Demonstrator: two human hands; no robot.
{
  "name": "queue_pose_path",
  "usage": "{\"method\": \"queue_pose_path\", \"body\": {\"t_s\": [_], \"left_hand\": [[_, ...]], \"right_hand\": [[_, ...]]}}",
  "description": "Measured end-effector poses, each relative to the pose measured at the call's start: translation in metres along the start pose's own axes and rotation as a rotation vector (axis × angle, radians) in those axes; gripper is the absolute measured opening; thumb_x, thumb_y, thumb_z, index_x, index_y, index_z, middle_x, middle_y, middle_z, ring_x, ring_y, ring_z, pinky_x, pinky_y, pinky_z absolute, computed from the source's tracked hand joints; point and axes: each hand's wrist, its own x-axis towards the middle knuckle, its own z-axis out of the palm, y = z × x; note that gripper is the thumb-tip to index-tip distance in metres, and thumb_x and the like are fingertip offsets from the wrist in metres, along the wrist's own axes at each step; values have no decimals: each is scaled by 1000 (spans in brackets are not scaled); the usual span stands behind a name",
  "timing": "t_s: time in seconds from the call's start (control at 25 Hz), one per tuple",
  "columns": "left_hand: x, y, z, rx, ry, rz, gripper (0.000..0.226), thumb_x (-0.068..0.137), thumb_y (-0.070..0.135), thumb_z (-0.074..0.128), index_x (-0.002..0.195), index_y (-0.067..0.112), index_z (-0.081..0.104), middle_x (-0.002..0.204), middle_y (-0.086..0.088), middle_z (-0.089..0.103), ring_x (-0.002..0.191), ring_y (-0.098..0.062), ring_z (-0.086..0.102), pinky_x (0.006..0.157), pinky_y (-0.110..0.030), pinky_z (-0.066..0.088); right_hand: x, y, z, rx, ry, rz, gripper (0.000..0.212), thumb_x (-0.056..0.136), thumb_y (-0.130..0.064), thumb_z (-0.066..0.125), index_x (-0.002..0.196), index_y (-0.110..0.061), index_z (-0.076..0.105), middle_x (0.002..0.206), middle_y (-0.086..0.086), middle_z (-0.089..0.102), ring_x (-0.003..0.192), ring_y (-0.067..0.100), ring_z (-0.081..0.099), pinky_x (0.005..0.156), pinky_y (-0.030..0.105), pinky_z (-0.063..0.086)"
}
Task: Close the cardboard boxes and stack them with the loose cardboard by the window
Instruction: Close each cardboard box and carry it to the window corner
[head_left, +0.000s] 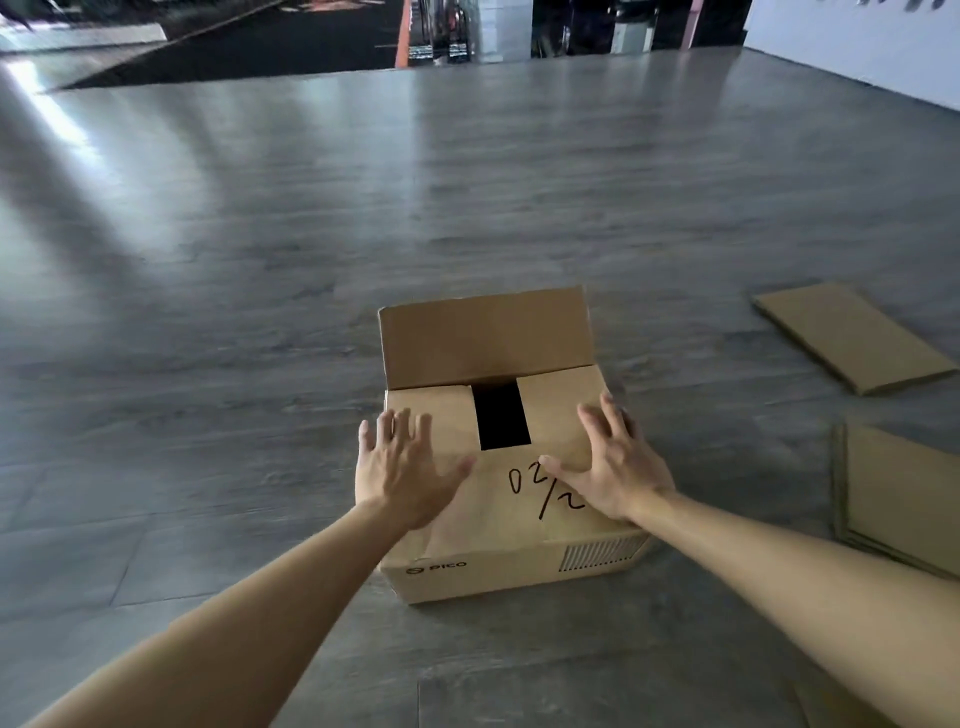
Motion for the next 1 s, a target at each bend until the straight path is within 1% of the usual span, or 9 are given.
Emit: {"method": "queue_pose_path", "body": {"t_s": [0.16, 0.32, 0.44, 0.56, 0.68, 0.76, 0.84, 0.88, 1.0], "left_hand": [[33, -14, -12, -197, 33, -142, 90, 88, 78, 38, 152, 17, 28, 155, -9, 31, 146, -29, 23, 122, -44, 18], [63, -17, -7, -359, -49, -252, 97, 88, 78, 38, 159, 18, 12, 164, -13, 19, 151, -30, 15, 122, -45, 17], [82, -11, -5, -506, -66, -305, 98, 87, 77, 42, 160, 22, 7, 164, -14, 19, 150, -32, 21, 120, -47, 21], [87, -10, -4, -639, 29, -339, 97, 87, 74, 49, 160, 29, 4, 157, -16, 30, 141, -36, 36, 113, -50, 32], [86, -11, -17, -747, 244, -316, 92, 86, 71, 56, 156, 44, 3, 147, -15, 38, 126, -36, 50, 103, -53, 41], [87, -11, -32, -760, 328, -301, 87, 86, 69, 58, 153, 49, 7, 142, -13, 40, 115, -30, 53, 98, -52, 44], [82, -10, -41, -716, 355, -316, 74, 86, 64, 61, 148, 40, 28, 135, -12, 43, 106, -27, 55, 92, -47, 45], [77, -9, -42, -683, 371, -330, 63, 87, 59, 61, 140, 32, 41, 130, -12, 46, 105, -30, 58, 90, -45, 45], [54, 0, -39, -549, 377, -357, 42, 89, 56, 57, 118, 25, 57, 121, -10, 52, 108, -33, 55, 98, -47, 41]], "right_hand": [[-8, -1, 1, 2, 11, -5, 119, 63, -103, 8, 158, -30, 5, 165, -4, -15, 152, 31, 4, 106, 55, 41], [-8, 0, 4, 7, 20, -5, 119, 65, -103, 9, 158, -29, 5, 165, -5, -16, 153, 31, 4, 106, 53, 42], [-6, 2, 6, 34, 17, 15, 119, 64, -103, 10, 157, -30, 6, 165, -5, -15, 153, 29, 3, 110, 52, 37], [-6, 1, 8, 28, 19, 13, 119, 65, -103, 9, 157, -29, 6, 165, -3, -14, 152, 29, 4, 111, 52, 35], [-8, 1, 7, 34, 33, -14, 116, 68, -101, 10, 157, -27, 10, 166, -2, -8, 151, 29, 8, 113, 51, 33], [-11, 1, 5, 36, 64, -30, 112, 71, -99, 11, 155, -26, 16, 166, 1, -4, 151, 29, 9, 114, 51, 30], [-15, -2, 1, 28, 152, -32, 102, 77, -93, 18, 153, -25, 23, 166, 7, -1, 151, 31, 9, 114, 54, 28], [-17, -3, 0, 11, 237, -40, 96, 81, -88, 26, 151, -23, 26, 165, 12, 2, 151, 33, 10, 113, 56, 29], [-24, -4, 1, -3, 426, -96, 94, 85, -71, 45, 156, -15, 18, 164, 20, 3, 150, 39, 13, 113, 60, 29]]}}
